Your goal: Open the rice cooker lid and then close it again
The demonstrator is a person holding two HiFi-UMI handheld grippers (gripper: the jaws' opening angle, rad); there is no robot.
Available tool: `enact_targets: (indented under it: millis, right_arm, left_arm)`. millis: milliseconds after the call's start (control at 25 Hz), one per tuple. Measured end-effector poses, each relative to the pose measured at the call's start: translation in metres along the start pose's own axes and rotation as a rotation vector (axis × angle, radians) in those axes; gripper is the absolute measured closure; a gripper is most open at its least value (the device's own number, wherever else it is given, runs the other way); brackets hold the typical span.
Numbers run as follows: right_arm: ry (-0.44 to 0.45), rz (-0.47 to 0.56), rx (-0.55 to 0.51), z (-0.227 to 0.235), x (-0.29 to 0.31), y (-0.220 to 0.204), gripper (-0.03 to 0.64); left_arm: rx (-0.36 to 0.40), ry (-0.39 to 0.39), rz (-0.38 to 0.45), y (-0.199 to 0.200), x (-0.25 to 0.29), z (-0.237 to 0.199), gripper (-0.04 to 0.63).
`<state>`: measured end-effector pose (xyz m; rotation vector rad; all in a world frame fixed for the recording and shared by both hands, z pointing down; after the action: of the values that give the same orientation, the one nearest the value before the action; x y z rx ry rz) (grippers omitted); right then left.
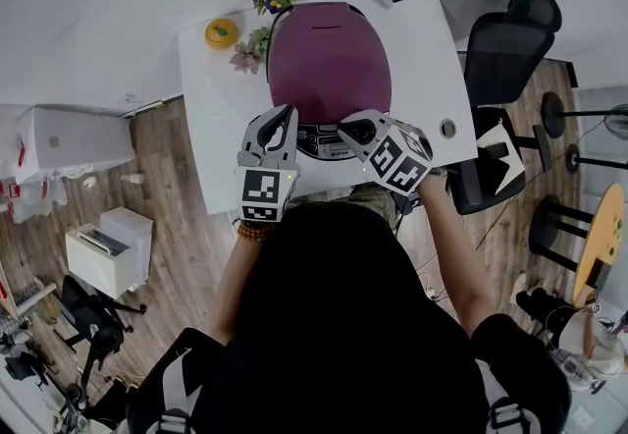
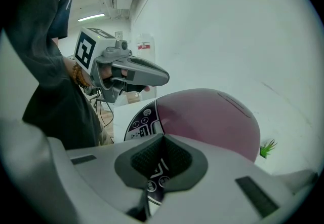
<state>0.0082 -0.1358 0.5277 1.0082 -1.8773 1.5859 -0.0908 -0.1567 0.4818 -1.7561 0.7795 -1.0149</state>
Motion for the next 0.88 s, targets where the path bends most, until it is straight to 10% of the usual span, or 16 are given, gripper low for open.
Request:
enact_targets:
  millis: [880]
  right_arm:
    - [-0.007,-0.158,-0.080,-0.0048,0.0041,0.0007,0.589]
  left_arm:
    - [0.044,0.005,0.054,0.0098,-0.0007,0.0017,0.572]
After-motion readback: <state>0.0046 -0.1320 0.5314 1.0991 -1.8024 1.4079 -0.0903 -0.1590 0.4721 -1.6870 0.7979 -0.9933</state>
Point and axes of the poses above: the fingertips, and each gripper's own axes: x forward along the fingers, z to its right, y out of its top, the point moved 2 cm from there along -x, backward along the fingers, and after that the axes turned 12 degrees about -x, right-handed, at the moved point
